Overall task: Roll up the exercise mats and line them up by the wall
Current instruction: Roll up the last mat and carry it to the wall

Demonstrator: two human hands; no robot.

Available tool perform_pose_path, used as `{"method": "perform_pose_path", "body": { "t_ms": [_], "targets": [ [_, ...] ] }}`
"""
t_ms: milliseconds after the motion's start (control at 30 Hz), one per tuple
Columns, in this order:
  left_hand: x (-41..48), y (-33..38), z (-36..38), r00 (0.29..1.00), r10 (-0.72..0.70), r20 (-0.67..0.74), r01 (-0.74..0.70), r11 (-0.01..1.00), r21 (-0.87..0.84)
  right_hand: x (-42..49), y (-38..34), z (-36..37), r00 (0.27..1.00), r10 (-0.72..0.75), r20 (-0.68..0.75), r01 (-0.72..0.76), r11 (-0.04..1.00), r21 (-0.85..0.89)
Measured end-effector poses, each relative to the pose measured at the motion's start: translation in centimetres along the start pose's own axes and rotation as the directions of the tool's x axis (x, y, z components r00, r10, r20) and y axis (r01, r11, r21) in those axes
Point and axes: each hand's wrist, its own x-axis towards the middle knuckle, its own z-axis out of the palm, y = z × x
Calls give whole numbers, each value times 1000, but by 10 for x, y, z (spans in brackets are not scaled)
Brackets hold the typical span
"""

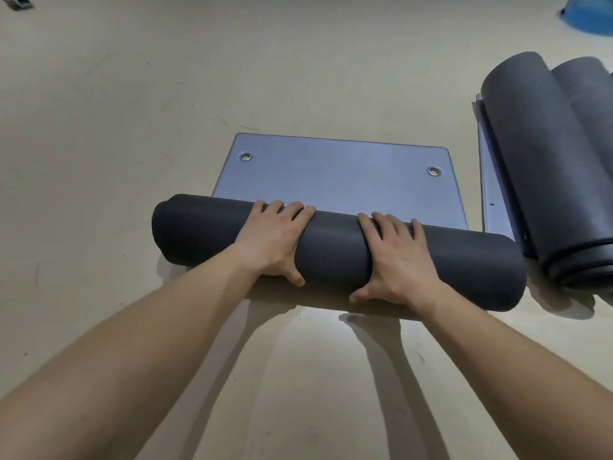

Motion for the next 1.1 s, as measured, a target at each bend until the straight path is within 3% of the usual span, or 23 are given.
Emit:
{"method": "perform_pose_path", "body": {
  "t_ms": [133, 300, 433, 567, 633, 733, 800, 1033, 1100],
  "targets": [
    [-2, 4, 9, 1000, -22, -15, 22, 999, 39, 0, -2, 7, 997, -2, -74, -1, 999, -40],
    [-1, 6, 3, 1000, -2, -17, 3, 999, 39, 18, 4, -20, 994, -41, 97, 40, 999, 14],
    [-13, 14, -3, 990, 66, 123, -69, 997, 17, -12, 10, -19, 980, -78, 181, 62, 994, 94],
    [7, 3, -21, 954, 46, 297, 0, 988, -153, -36, -5, 8, 998, -54, 15, 55, 997, -50],
    [10, -1, -17, 962, 38, 270, 8, 986, -168, -23, 1, 9, 998, -68, -4, 67, 995, -67],
    [-12, 9, 6, 996, -35, 85, 39, 998, -45, 7, 13, -12, 990, -110, 85, 112, 994, -17],
    [-13, 9, 9, 998, -58, 31, 60, 997, -54, 22, 17, -27, 982, -119, 147, 118, 993, 15],
    [0, -3, -17, 983, 16, 184, 14, 987, -157, 24, 15, -54, 927, -114, 358, 53, 983, 176],
    [-3, -3, -19, 970, 51, 240, -11, 986, -165, 1, 10, -42, 954, -80, 287, 40, 989, 142]
  ]
}}
